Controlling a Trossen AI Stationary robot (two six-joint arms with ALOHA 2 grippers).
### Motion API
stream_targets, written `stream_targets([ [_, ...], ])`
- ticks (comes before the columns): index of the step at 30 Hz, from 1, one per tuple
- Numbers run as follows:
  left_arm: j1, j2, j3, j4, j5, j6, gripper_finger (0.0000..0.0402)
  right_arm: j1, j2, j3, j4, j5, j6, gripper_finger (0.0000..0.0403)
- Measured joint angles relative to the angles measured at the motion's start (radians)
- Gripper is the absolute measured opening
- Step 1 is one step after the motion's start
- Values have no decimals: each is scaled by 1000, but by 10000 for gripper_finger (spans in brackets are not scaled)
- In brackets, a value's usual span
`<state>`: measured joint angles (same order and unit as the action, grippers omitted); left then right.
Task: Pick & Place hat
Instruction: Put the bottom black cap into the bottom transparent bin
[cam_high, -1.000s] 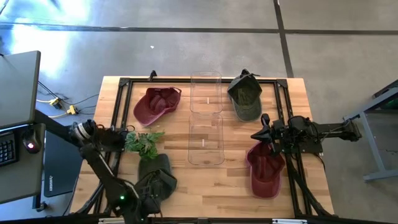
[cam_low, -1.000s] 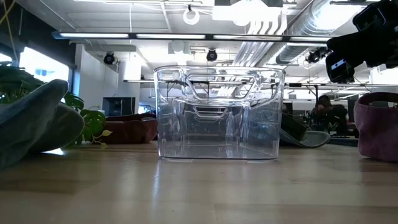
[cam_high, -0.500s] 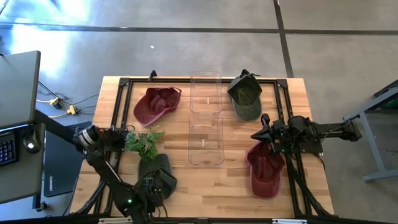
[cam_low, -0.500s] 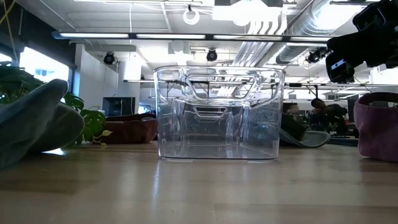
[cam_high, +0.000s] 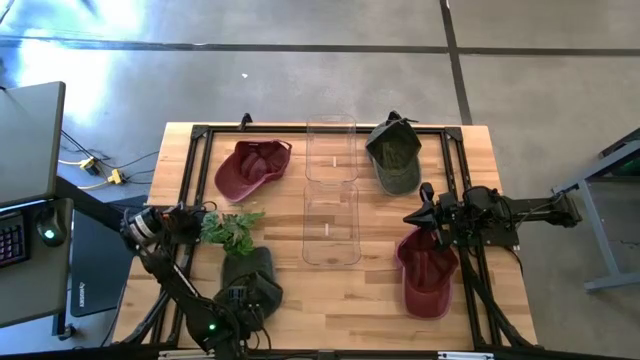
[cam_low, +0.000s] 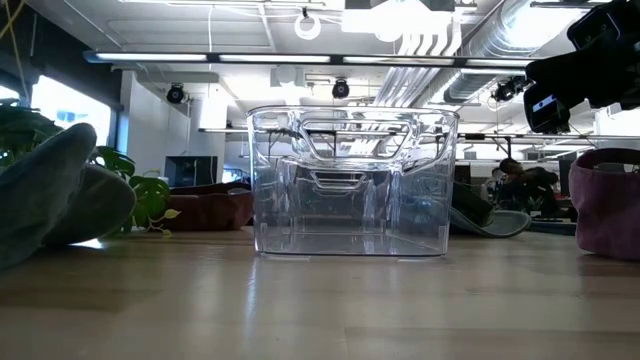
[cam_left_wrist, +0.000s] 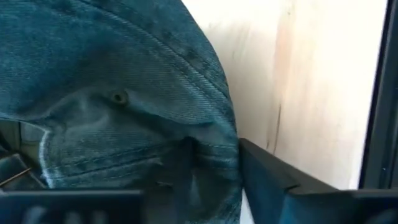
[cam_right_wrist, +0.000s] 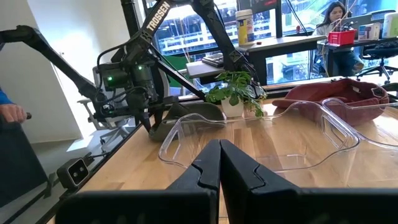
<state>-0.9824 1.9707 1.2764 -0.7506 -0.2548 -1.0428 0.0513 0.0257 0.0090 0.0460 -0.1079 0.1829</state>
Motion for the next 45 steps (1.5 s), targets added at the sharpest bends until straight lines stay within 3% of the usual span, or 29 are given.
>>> stream_targets([
  [2,10,-13,7,-2,43,23,43,0,0,0,0,-1,0,0],
  [4,20,-37,11,0,82,45,16,0,0,0,0,0,0,0],
  [8,65,-99,43,-16,170,109,19,0,0,0,0,0,0,0],
  [20,240,-388,296,-5,174,378,3,0,0,0,0,0,0,0],
  [30,438,-391,538,7,369,707,3,0,0,0,0,0,0,0],
  [37,638,-391,596,50,489,901,3,0,0,0,0,0,0,0],
  [45,842,-374,597,-82,534,1171,3,0,0,0,0,0,0,0],
])
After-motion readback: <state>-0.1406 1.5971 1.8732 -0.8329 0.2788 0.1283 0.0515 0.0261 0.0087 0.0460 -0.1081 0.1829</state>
